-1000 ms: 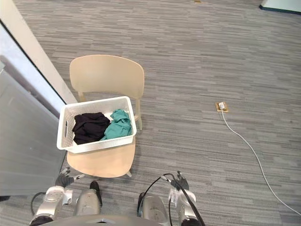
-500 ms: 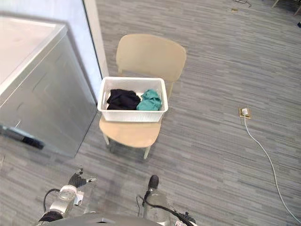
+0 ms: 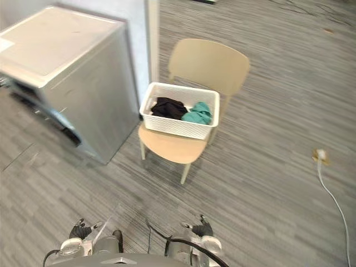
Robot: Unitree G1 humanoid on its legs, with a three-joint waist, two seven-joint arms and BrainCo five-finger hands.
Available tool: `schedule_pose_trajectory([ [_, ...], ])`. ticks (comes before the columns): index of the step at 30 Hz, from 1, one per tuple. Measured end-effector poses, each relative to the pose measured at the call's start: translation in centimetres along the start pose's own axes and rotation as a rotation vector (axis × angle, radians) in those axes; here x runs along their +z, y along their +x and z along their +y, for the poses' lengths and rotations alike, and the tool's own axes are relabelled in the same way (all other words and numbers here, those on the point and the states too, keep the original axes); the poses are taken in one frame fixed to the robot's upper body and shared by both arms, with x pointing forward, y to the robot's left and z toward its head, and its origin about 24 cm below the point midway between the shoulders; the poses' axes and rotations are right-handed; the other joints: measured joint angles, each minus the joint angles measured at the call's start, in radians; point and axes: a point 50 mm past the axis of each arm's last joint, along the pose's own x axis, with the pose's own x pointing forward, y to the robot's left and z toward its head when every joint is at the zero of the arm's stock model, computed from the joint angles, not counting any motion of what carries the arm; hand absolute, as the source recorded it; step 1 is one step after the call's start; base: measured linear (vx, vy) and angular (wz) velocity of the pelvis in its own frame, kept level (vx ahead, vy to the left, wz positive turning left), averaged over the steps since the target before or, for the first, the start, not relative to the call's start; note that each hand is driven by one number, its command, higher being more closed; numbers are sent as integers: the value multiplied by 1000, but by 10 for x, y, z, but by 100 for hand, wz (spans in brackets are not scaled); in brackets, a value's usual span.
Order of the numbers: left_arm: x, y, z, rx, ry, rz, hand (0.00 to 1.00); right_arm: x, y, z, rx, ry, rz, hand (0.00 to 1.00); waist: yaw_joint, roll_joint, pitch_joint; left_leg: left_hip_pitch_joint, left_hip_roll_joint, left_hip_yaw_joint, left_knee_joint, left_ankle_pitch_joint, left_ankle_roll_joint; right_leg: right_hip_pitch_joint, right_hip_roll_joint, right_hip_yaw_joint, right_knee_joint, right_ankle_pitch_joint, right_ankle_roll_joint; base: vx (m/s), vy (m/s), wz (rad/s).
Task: Pick up the laundry basket with both hands and put the clothes into the washing machine.
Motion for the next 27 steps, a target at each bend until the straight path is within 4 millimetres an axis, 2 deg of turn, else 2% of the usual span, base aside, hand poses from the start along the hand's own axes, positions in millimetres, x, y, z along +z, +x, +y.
schedule_pose_trajectory([
  [1,2,0,-1,3,-6,-10,0,6,1,2,2,6,-22,0,-1,0,0,-16,2,35,1,10,3,16,-16,-50,-11,-1,-5,-140,-85,197],
  [2,3,-1,-1,18,-12,-19,0,11,2,4,-2,12,-40,0,-5,-1,0,-31,28,200,11,8,20,40,-37,-127,-33,6,-10,-90,-23,192],
  [3,3,0,1,35,-6,-20,0,13,3,6,-2,8,-48,0,-9,-3,1,-34,58,366,26,3,68,66,-53,-195,-58,20,-8,-49,-8,182],
  [5,2,0,2,44,-3,-18,0,17,3,6,-5,6,-68,0,-12,-7,2,-30,77,469,25,4,95,95,-79,-280,-76,36,-6,24,50,159],
  [7,4,0,2,59,-8,-23,0,17,3,4,-22,7,-70,0,-9,-4,4,-34,75,461,30,16,94,121,-98,-328,-80,43,2,52,109,124],
  [8,6,-1,3,71,-32,-37,0,17,4,2,-35,12,-70,0,-6,-3,5,-37,74,454,45,41,109,143,-103,-344,-85,48,12,57,143,75],
  [10,10,-3,8,86,-62,-71,0,19,4,3,-50,26,-79,0,-2,-11,11,-46,39,410,53,41,115,173,-108,-347,-115,53,35,40,202,71],
  [12,29,-5,3,76,-91,-149,0,20,4,-2,-81,46,-88,0,-10,-14,19,-60,-16,380,13,19,121,188,-132,-389,-139,51,62,34,205,85],
  [13,36,-6,-1,61,-91,-183,0,22,5,-8,-116,62,-93,0,-11,-13,20,-50,-33,417,-14,-15,88,211,-146,-413,-178,64,82,105,204,89],
  [14,42,-9,-6,44,-90,-219,0,23,5,-11,-140,74,-100,0,-19,-18,22,-43,-35,443,6,-22,102,237,-156,-423,-223,73,90,105,204,80],
  [15,45,-11,-8,33,-86,-237,0,25,5,-13,-148,69,-106,0,-21,-1,25,-51,-38,434,24,-21,111,246,-159,-430,-220,69,101,108,128,67],
  [16,51,-14,-11,13,-79,-274,0,27,5,-19,-165,66,-109,0,-27,15,33,-58,-60,422,84,-53,152,262,-197,-445,-182,52,131,117,209,50],
  [17,54,-18,-13,2,-75,-300,0,24,5,-22,-174,69,-103,0,-32,10,33,-57,-89,411,115,-101,169,276,-246,-456,-131,40,144,200,306,67],
  [18,58,-21,-17,-19,-67,-329,0,24,4,-26,-191,74,-106,0,-42,12,37,-31,-142,392,122,-132,183,267,-320,-430,23,36,50,209,289,63],
  [19,59,-22,-20,-34,-60,-338,0,27,3,-27,-198,74,-116,0,-53,18,38,-16,-164,377,116,-141,195,218,-358,-381,131,58,-64,276,274,74],
  [20,69,-26,-25,-62,-55,-379,0,34,4,-24,-193,71,-146,0,-66,31,42,15,-188,359,85,-147,200,109,-374,-237,314,89,-170,329,267,58],
  [21,77,-29,-27,-75,-76,-417,0,43,5,-12,-153,54,-176,0,-72,33,49,56,-196,351,47,-148,200,21,-331,-129,429,75,-139,342,238,37],
  [22,79,-30,-26,-76,-84,-431,0,49,5,-5,-129,48,-199,0,-71,31,54,83,-198,351,26,-147,201,-13,-298,-91,459,62,-116,431,178,7],
  [23,81,-32,-24,-76,-97,-448,0,60,2,11,-81,46,-254,0,-71,30,64,141,-201,348,-13,-144,205,-57,-227,-57,472,40,-81,373,105,-7],
  [24,84,-34,-27,-98,-97,-465,0,73,-2,23,-34,36,-315,0,-74,35,71,190,-206,345,-52,-146,201,-97,-173,-74,436,25,-55,382,88,-1],
  [25,87,-35,-29,-113,-95,-476,0,79,-3,28,-14,27,-346,0,-78,35,72,206,-210,338,-67,-145,201,-111,-156,-104,402,19,-46,304,57,22],
  [27,105,-39,-47,-186,-103,-530,0,99,-9,40,37,11,-437,0,-90,34,78,257,-237,303,-118,-148,195,-178,-121,-233,195,25,-51,474,47,45],
])
